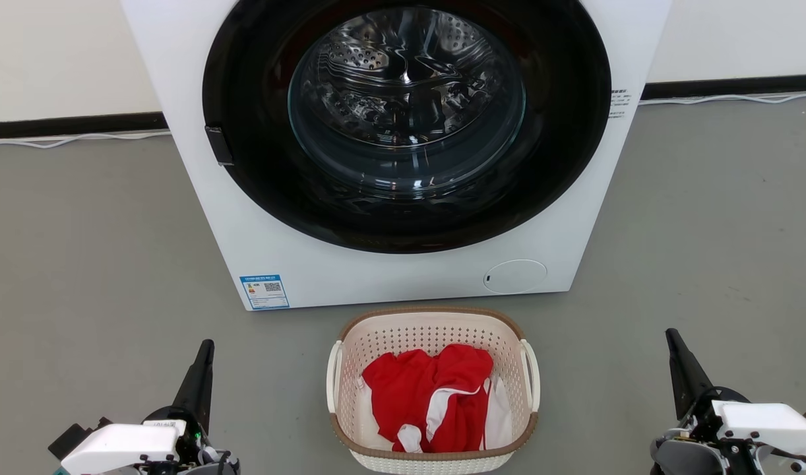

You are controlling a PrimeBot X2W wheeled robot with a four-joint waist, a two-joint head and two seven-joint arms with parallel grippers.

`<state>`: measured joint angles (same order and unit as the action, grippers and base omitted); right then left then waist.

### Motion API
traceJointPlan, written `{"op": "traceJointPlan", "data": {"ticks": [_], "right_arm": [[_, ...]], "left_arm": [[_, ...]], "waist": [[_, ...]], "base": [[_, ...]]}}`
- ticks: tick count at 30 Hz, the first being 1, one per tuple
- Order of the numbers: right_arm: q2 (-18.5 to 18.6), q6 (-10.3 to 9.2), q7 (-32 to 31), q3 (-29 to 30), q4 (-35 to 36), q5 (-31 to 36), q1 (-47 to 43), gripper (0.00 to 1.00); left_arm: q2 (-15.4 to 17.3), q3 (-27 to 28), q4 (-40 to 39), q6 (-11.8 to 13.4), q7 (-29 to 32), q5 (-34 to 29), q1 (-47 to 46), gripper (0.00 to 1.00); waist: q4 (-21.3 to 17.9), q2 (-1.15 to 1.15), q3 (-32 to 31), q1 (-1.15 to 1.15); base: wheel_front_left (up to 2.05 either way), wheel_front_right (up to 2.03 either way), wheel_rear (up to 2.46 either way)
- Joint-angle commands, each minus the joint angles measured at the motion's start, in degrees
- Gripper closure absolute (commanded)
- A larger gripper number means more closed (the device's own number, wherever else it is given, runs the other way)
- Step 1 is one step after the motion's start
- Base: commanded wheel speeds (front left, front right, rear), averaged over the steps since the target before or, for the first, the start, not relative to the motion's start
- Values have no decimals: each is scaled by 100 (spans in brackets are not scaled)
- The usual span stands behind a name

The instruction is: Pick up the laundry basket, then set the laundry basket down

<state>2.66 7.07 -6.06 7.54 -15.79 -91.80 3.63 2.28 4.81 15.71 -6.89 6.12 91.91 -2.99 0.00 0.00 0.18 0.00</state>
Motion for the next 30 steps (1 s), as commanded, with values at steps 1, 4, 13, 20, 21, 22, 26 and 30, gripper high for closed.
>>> {"op": "traceJointPlan", "data": {"ticks": [1,4,13,20,21,22,26,30], "right_arm": [[21,42,-41,-104,177,-39,255,100],[21,42,-41,-104,177,-39,255,100],[-1,-1,13,-17,-14,-2,-14,0],[0,2,134,-124,57,27,-46,0],[1,2,151,-139,66,38,-51,0],[2,2,169,-154,74,54,-55,0],[25,4,239,-215,90,176,-54,0],[46,5,307,-234,91,478,-38,0]], "left_arm": [[60,169,-167,-59,35,28,-319,100],[60,169,-167,-59,35,28,-319,100],[-4,-9,31,2,-26,-2,15,0],[0,-83,13,-2,-147,-4,34,0],[0,-89,11,-2,-164,-6,38,0],[1,-95,9,-3,-181,-10,41,0],[3,-122,12,-5,-248,-60,45,0],[5,-137,41,2,-316,-231,38,0]], "waist": [[0,0,0,0],[0,0,0,0],[0,0,1,0],[0,0,-12,10],[0,0,-9,6],[0,0,-5,2],[0,0,0,0],[-1,0,1,0]], "base": [[0,0,0],[0,0,0],[0,0,0],[0,0,0],[0,0,0],[0,0,0],[0,0,0],[0,0,0]]}}
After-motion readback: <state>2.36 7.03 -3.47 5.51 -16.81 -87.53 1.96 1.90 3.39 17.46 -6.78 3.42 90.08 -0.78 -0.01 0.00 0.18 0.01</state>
